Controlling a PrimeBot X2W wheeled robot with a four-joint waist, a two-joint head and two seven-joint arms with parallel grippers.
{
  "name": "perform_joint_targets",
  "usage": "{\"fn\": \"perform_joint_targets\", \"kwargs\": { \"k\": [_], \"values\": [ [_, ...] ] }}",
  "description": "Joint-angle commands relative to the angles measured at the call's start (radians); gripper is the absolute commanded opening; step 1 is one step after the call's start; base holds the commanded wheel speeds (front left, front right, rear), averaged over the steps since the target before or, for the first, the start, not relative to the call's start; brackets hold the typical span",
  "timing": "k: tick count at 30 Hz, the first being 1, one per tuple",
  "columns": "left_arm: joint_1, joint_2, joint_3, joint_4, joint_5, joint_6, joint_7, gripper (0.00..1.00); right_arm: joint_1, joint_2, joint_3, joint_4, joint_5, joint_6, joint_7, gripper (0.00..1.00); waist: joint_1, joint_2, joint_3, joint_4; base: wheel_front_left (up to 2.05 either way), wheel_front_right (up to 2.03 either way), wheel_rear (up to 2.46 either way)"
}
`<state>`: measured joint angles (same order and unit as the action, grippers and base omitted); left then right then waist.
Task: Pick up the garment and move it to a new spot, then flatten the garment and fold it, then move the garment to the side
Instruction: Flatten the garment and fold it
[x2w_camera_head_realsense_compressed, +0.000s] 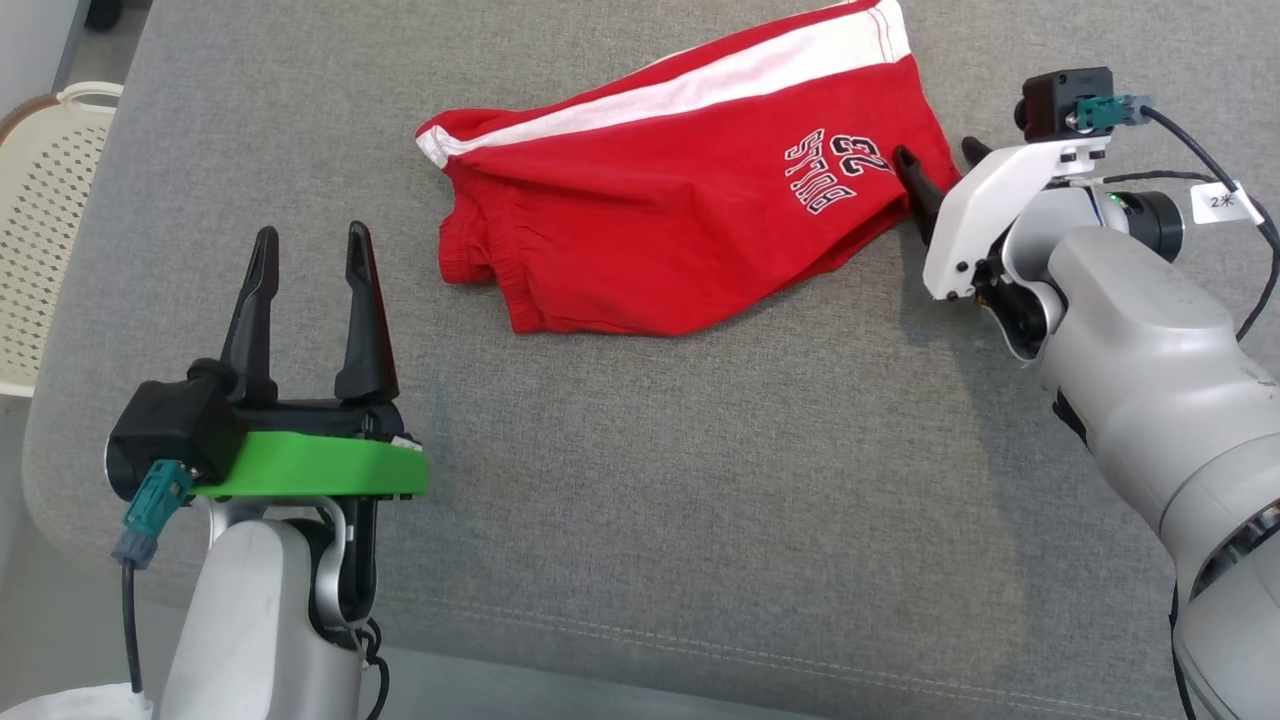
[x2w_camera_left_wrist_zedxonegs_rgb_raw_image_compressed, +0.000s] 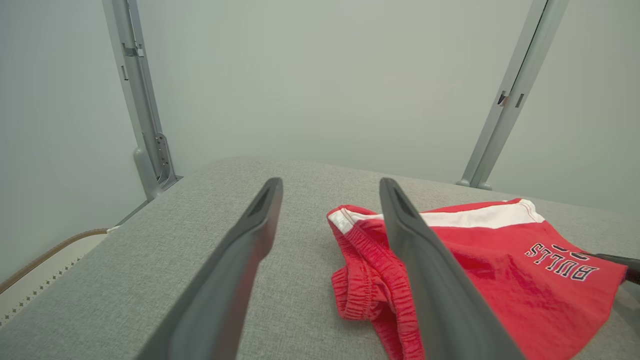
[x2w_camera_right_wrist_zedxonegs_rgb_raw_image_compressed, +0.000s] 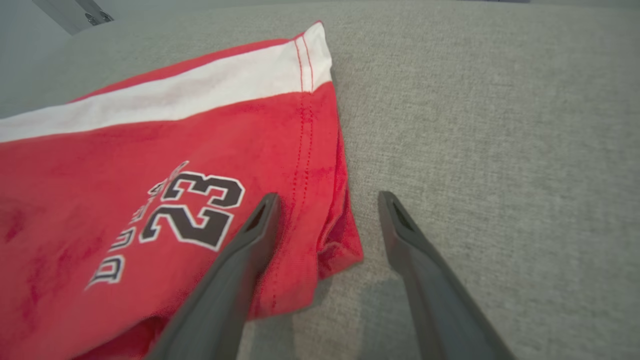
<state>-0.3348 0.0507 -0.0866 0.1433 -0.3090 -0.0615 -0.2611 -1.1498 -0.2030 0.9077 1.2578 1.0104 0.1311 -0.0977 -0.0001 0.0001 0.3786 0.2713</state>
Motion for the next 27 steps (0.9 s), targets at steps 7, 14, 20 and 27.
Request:
{"fn": "perform_joint_targets", "kwargs": {
  "k": [7,14,20,27],
  "values": [
    [0.002,0.0,-0.009,-0.001,-0.004,0.012,-0.004,1.0,0.029,0.009,0.014,-0.005,0.015,-0.001,0.015,0.0,0.0001,-0.0001,0.003,0.007,0.0,0.0,0.0],
    [0.017,0.0,-0.002,0.013,0.005,0.01,-0.004,1.0,0.039,-0.002,0.027,-0.034,0.025,-0.001,-0.032,0.0,0.0001,-0.0001,-0.02,-0.001,0.0,0.0,0.0],
    [0.037,0.0,0.006,0.021,0.019,0.0,-0.004,1.0,0.074,-0.007,0.043,-0.076,0.042,-0.001,-0.059,0.0,0.0001,-0.0001,-0.068,-0.028,0.0,0.0,0.0],
    [0.072,0.001,0.013,0.033,0.038,-0.005,-0.004,1.0,0.15,-0.02,0.061,-0.147,0.088,-0.001,-0.074,0.0,0.0001,-0.0001,-0.132,-0.063,0.0,0.0,0.0]
  ]
}}
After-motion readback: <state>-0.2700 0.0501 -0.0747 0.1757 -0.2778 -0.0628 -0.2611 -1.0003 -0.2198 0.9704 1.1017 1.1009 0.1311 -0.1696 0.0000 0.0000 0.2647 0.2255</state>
